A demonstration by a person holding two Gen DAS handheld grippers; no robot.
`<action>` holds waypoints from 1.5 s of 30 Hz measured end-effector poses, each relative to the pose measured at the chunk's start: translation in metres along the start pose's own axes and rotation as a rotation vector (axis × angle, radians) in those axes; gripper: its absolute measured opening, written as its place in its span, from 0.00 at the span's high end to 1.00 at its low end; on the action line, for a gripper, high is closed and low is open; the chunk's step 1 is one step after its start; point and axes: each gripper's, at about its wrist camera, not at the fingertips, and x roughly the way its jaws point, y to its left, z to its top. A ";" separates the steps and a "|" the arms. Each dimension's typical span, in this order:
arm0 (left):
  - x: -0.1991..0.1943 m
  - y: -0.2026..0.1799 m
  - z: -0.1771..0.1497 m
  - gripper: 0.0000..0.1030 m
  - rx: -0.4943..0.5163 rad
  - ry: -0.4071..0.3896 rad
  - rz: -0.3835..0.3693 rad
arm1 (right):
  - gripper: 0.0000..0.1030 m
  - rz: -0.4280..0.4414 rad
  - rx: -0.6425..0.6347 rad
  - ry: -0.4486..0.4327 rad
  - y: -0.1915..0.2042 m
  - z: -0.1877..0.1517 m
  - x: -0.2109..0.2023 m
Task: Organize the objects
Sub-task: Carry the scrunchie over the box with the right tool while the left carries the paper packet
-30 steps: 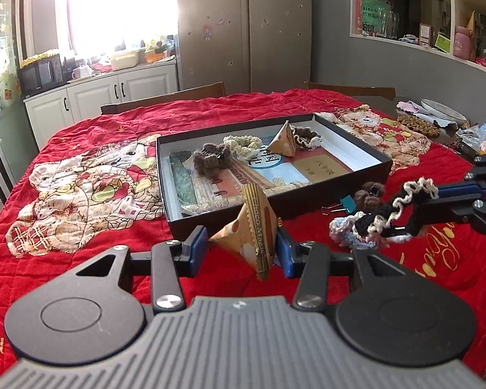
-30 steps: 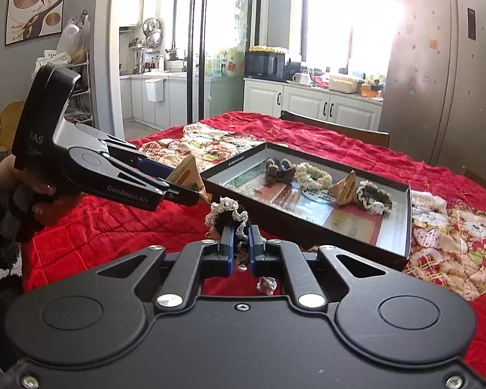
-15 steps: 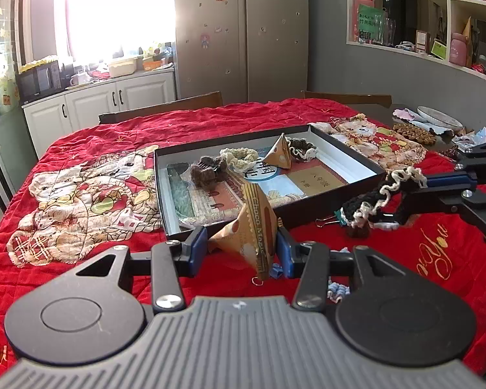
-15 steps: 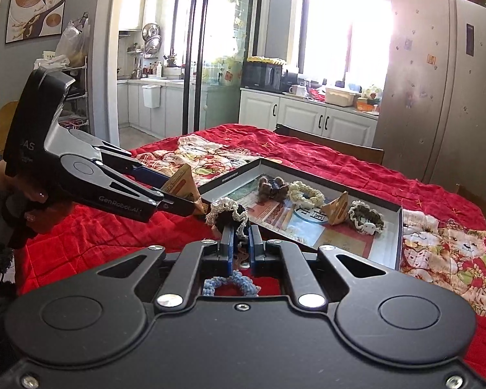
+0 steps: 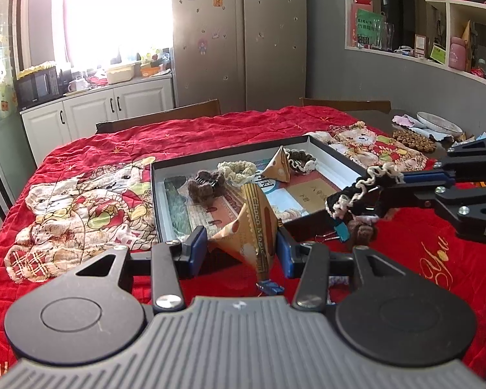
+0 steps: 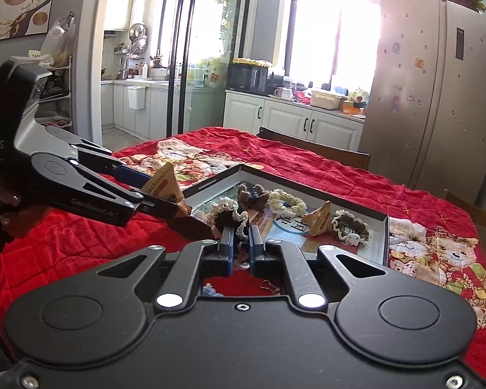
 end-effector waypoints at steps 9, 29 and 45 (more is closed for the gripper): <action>0.011 0.005 0.009 0.52 -0.010 0.000 0.012 | 0.91 -0.028 0.028 0.006 -0.017 0.007 0.020; 0.048 0.008 0.041 0.52 -0.023 -0.013 0.042 | 0.91 -0.093 0.088 -0.021 -0.049 0.036 0.064; 0.095 0.003 0.062 0.52 -0.045 0.010 0.069 | 0.91 -0.141 0.189 0.033 -0.085 0.032 0.120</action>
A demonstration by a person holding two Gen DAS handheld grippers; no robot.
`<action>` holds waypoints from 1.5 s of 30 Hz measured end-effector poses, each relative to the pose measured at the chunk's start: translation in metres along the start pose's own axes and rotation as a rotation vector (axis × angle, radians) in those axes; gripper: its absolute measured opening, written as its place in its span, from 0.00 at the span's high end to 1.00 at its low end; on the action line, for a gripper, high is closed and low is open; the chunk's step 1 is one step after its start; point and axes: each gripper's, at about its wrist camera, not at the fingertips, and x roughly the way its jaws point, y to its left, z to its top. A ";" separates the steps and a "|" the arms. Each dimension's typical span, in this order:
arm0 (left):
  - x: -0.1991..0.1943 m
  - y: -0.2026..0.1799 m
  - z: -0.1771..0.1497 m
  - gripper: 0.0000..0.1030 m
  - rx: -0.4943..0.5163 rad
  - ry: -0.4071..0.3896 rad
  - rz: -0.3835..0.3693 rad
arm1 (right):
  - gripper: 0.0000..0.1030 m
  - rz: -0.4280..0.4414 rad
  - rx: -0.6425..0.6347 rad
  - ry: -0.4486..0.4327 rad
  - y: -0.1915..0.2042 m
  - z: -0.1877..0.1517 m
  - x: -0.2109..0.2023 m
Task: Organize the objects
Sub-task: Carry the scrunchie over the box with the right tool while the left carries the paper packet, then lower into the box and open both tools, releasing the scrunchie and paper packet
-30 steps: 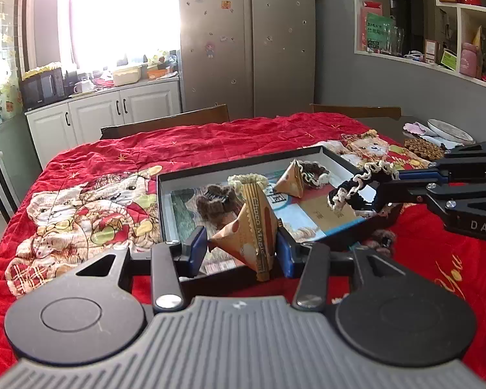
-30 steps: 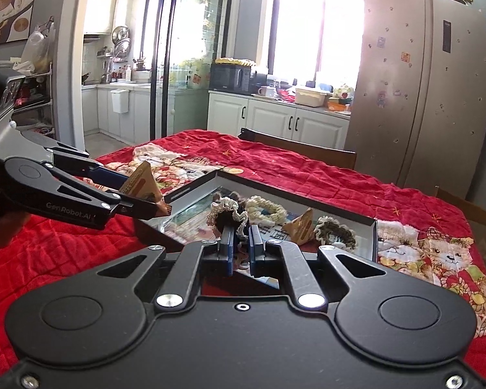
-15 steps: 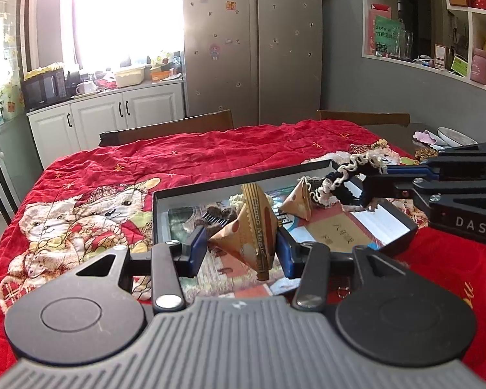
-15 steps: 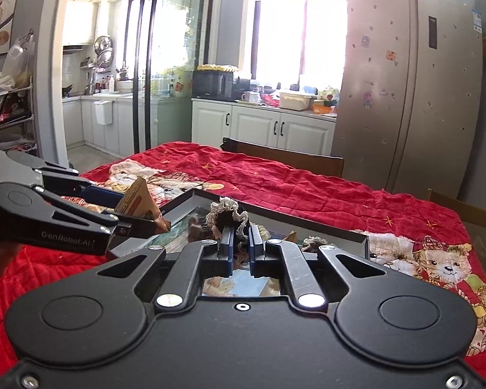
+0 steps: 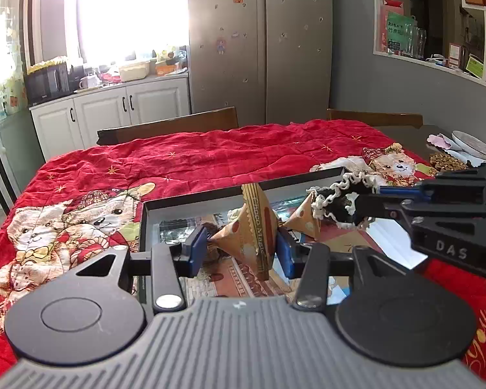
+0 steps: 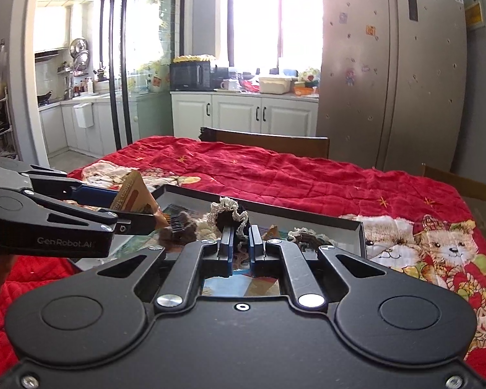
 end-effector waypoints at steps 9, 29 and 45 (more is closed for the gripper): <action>0.022 0.002 -0.002 0.52 -0.018 0.036 0.013 | 0.91 -0.007 0.028 0.039 -0.004 -0.005 0.032; 0.062 0.007 -0.016 0.52 -0.015 0.085 0.041 | 0.91 -0.013 -0.020 0.098 0.008 -0.009 0.080; 0.074 0.004 -0.025 0.51 0.001 0.095 0.068 | 0.91 0.006 -0.073 0.155 0.018 -0.016 0.092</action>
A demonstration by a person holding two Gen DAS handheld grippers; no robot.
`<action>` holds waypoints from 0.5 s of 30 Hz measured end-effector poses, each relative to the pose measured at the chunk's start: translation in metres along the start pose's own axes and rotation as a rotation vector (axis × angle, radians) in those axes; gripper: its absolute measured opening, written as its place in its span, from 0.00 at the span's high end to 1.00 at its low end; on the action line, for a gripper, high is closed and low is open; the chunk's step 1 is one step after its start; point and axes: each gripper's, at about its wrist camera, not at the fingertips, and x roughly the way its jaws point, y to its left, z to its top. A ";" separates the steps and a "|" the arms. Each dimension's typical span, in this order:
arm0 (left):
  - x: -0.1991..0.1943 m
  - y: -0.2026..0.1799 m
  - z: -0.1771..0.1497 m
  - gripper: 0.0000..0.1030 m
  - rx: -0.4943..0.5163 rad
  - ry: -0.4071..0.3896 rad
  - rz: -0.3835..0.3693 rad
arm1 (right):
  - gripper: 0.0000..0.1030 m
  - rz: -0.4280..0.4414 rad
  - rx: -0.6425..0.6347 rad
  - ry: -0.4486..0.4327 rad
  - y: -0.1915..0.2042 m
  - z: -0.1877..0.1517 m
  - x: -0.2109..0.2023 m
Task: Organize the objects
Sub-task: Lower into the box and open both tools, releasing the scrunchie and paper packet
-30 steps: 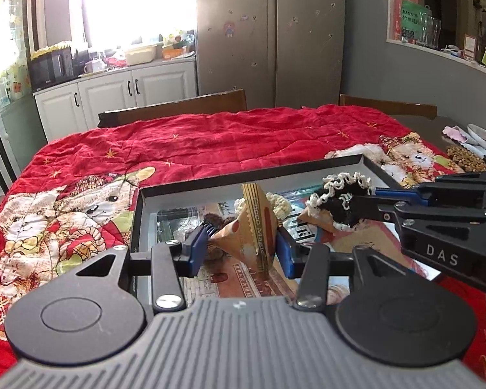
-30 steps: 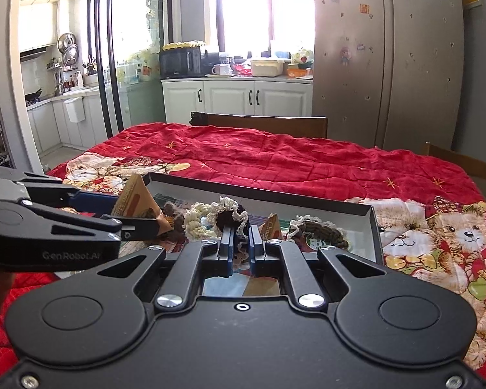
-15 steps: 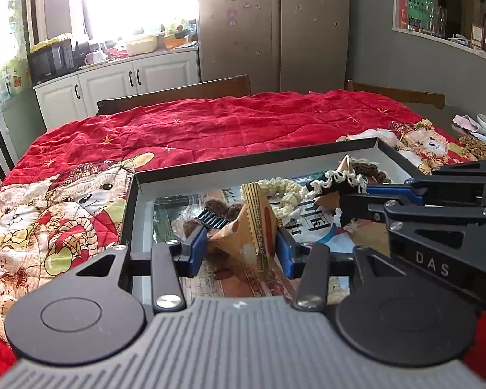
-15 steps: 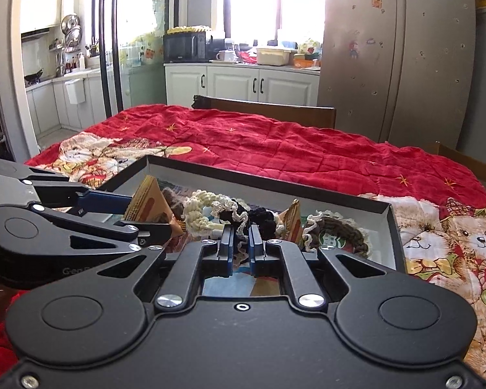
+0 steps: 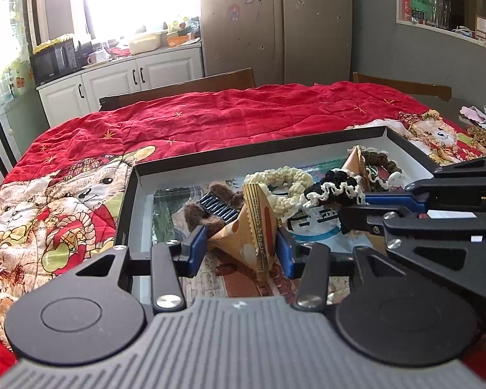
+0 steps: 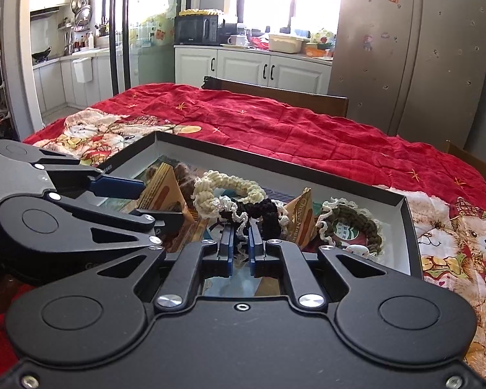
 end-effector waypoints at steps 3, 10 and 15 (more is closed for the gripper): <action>0.000 0.000 0.000 0.51 0.002 0.000 0.000 | 0.91 0.004 -0.005 0.006 0.000 0.000 0.001; 0.003 0.000 -0.003 0.50 0.007 0.012 0.008 | 0.91 0.019 -0.023 0.032 0.002 -0.002 0.003; 0.003 0.001 -0.004 0.50 0.002 0.015 0.011 | 0.91 0.025 -0.033 0.049 0.003 -0.004 0.004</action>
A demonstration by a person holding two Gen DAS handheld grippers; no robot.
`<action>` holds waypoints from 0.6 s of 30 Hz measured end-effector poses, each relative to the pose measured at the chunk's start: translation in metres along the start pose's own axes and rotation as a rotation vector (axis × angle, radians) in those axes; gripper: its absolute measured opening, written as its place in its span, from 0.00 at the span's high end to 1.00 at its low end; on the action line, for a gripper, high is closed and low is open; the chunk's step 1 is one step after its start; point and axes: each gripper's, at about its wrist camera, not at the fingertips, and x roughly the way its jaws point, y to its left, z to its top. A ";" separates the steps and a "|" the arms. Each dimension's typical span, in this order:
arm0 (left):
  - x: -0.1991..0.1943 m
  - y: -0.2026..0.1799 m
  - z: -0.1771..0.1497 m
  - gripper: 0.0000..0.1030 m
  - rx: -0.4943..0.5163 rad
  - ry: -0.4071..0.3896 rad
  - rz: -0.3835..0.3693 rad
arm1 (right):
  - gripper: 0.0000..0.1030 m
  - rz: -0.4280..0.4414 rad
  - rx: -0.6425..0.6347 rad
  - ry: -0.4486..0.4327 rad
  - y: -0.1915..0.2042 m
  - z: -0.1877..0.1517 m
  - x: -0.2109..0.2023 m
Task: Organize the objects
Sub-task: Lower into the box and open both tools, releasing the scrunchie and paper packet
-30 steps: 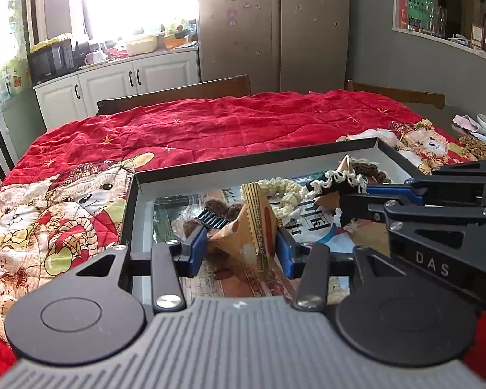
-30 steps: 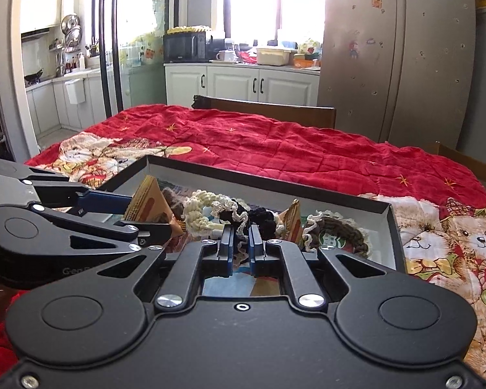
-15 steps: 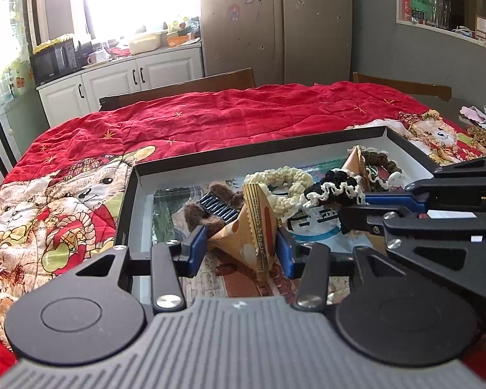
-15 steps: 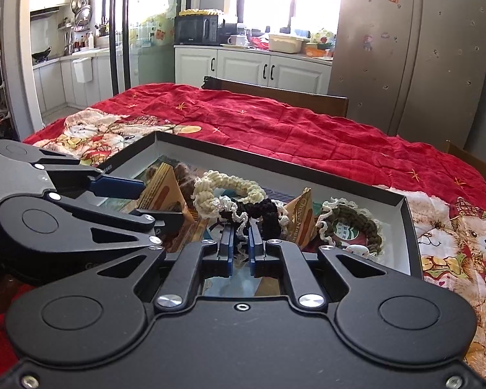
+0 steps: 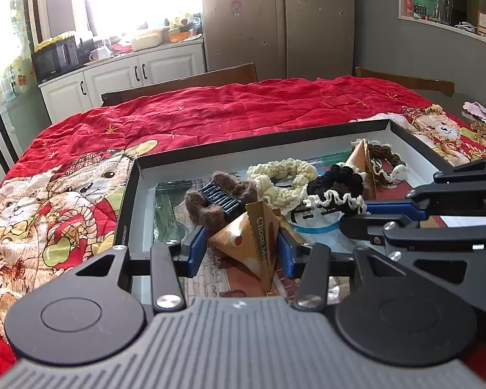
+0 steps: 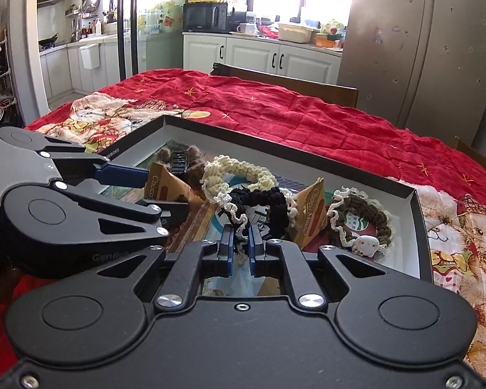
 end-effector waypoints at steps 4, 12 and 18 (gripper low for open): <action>-0.001 -0.001 -0.001 0.50 0.003 0.001 0.002 | 0.91 0.002 -0.002 0.006 0.000 -0.001 0.000; -0.001 -0.001 -0.001 0.48 0.003 0.003 0.001 | 0.90 0.004 -0.004 0.010 0.000 -0.001 0.001; -0.001 -0.001 -0.002 0.48 0.002 0.003 0.002 | 0.90 0.004 -0.005 0.010 0.001 -0.002 0.002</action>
